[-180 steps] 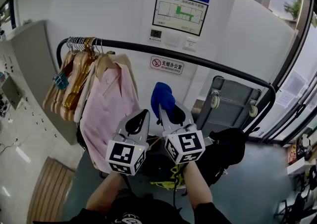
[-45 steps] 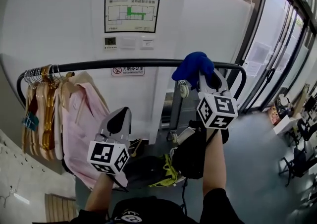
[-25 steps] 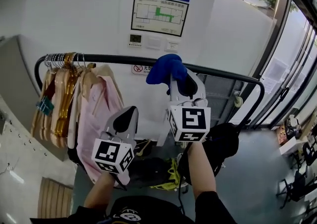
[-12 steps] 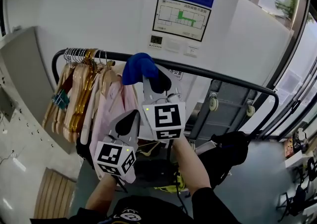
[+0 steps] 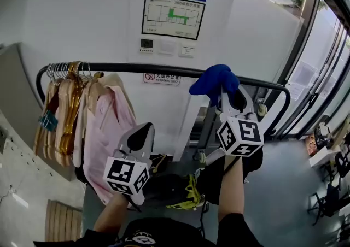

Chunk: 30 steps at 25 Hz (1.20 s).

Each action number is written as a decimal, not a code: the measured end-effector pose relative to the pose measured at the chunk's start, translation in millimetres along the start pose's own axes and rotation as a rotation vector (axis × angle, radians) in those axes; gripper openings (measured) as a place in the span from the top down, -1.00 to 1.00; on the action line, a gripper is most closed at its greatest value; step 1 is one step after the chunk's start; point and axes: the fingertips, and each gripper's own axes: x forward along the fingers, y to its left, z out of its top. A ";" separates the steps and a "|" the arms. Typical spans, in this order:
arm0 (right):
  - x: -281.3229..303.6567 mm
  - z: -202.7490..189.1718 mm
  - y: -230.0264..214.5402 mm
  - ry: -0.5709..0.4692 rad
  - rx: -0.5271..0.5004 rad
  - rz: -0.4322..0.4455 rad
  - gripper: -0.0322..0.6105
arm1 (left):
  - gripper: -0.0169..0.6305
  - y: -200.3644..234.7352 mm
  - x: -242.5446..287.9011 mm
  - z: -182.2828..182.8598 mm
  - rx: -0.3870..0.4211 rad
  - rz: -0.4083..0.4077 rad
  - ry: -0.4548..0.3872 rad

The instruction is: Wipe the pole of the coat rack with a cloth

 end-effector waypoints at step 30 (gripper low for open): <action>-25.2 -11.2 -92.1 0.078 -0.056 -0.118 0.70 | 0.93 -44.9 41.2 -3.2 -0.010 -0.071 -0.013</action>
